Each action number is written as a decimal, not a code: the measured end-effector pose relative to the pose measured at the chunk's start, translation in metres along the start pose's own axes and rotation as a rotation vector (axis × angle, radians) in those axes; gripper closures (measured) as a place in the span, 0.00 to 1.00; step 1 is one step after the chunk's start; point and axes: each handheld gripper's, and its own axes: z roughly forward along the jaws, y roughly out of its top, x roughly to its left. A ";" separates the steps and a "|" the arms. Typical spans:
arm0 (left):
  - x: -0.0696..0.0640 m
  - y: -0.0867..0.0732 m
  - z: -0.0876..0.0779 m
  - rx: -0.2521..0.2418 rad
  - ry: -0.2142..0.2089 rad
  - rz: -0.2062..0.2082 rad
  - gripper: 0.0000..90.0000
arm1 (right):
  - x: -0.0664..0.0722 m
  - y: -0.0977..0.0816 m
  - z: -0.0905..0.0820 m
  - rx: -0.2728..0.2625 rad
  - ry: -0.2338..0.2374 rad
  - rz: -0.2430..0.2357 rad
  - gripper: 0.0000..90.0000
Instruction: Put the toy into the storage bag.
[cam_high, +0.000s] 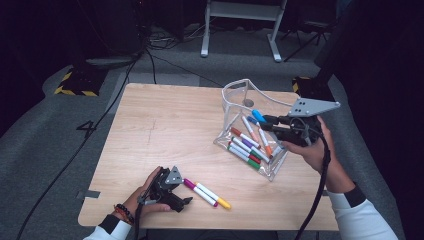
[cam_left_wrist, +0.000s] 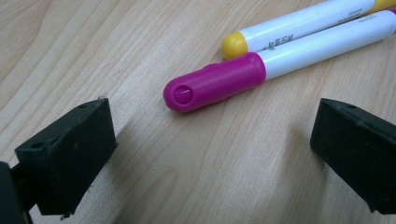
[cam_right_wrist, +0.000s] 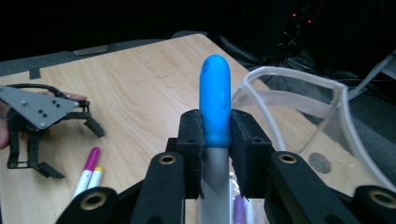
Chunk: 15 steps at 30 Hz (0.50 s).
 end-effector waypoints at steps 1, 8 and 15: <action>0.000 0.000 0.000 0.000 0.000 0.000 0.00 | -0.004 0.002 -0.001 0.003 -0.012 0.004 0.83; 0.000 0.000 0.000 0.000 0.000 0.000 0.00 | -0.035 0.004 0.008 0.051 -0.072 0.031 0.83; 0.000 0.000 0.000 0.000 0.000 0.000 0.00 | -0.063 -0.003 0.037 0.138 -0.074 0.077 0.83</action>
